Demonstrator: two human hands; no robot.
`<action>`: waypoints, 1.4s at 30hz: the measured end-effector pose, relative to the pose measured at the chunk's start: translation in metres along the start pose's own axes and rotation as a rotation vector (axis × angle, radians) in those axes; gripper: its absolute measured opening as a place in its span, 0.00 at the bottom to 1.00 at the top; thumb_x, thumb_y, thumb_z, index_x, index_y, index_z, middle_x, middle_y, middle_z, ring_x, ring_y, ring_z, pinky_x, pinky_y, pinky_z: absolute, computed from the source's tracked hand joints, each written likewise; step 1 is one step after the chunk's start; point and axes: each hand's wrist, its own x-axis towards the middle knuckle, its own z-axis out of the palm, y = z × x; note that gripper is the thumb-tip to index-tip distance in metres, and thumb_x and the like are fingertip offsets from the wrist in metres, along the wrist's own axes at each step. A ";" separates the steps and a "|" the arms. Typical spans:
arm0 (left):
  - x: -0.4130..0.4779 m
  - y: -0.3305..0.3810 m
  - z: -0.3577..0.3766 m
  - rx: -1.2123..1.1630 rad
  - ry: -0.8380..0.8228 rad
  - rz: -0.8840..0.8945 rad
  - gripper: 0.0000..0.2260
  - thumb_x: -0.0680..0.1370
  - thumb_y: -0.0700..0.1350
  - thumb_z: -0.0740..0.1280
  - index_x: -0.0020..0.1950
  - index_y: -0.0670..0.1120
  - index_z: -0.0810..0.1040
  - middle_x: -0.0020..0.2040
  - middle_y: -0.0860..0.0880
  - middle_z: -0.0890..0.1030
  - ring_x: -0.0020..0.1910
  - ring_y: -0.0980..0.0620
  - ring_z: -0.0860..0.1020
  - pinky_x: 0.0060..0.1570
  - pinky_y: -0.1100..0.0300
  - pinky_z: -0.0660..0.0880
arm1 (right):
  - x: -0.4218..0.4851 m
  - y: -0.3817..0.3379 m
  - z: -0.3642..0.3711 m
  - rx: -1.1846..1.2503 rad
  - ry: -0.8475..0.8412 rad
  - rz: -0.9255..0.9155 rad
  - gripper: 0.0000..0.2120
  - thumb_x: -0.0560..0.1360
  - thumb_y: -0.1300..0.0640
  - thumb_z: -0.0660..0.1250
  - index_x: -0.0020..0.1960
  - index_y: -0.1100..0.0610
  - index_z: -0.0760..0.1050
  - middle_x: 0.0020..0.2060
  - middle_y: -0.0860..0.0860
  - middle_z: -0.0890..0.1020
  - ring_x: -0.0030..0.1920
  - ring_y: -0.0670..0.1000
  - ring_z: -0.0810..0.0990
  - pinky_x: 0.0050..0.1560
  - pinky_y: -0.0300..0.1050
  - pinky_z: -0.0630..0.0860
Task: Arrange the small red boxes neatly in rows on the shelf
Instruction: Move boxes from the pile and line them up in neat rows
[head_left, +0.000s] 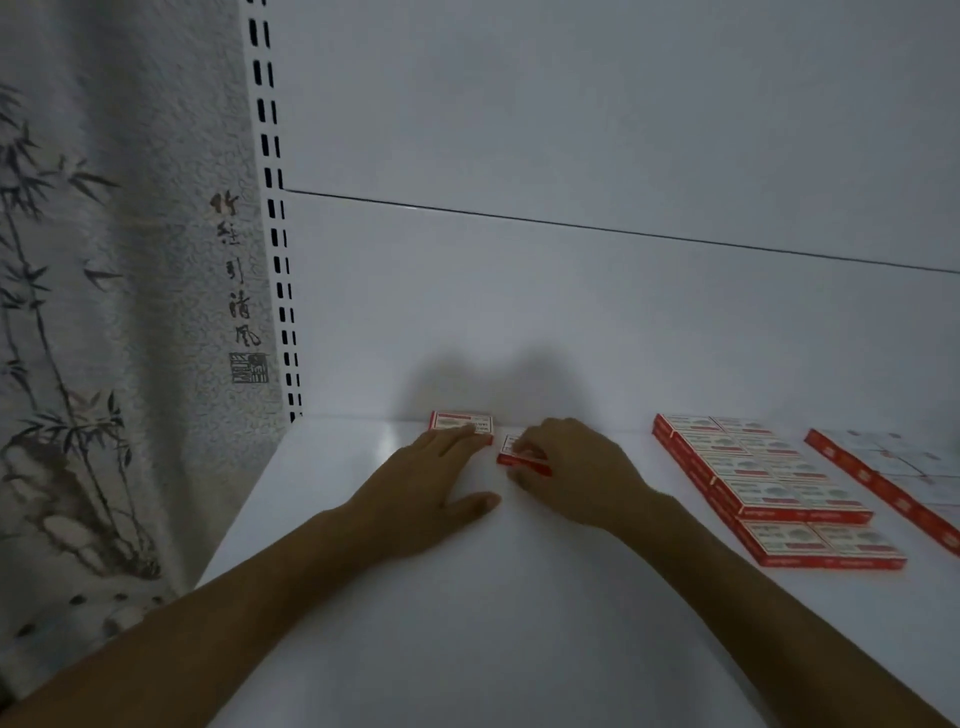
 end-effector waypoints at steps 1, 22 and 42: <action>0.000 -0.002 0.000 -0.011 0.019 0.012 0.35 0.71 0.69 0.50 0.73 0.52 0.60 0.73 0.53 0.63 0.71 0.54 0.61 0.69 0.54 0.62 | -0.004 0.000 -0.003 0.054 0.038 0.007 0.18 0.74 0.43 0.63 0.60 0.50 0.73 0.53 0.47 0.77 0.54 0.49 0.74 0.52 0.43 0.71; -0.013 0.006 -0.003 -0.210 0.108 0.036 0.32 0.71 0.59 0.63 0.73 0.55 0.60 0.69 0.55 0.69 0.64 0.56 0.68 0.60 0.58 0.68 | -0.028 -0.018 -0.005 0.246 0.202 -0.249 0.24 0.68 0.51 0.70 0.62 0.51 0.70 0.51 0.46 0.79 0.47 0.46 0.75 0.47 0.42 0.75; -0.002 0.066 -0.018 -0.037 0.225 0.118 0.25 0.71 0.61 0.66 0.64 0.52 0.70 0.56 0.55 0.79 0.51 0.57 0.77 0.46 0.64 0.73 | -0.059 0.024 -0.057 0.052 -0.005 -0.134 0.22 0.70 0.40 0.68 0.60 0.44 0.68 0.48 0.43 0.82 0.34 0.38 0.76 0.37 0.33 0.74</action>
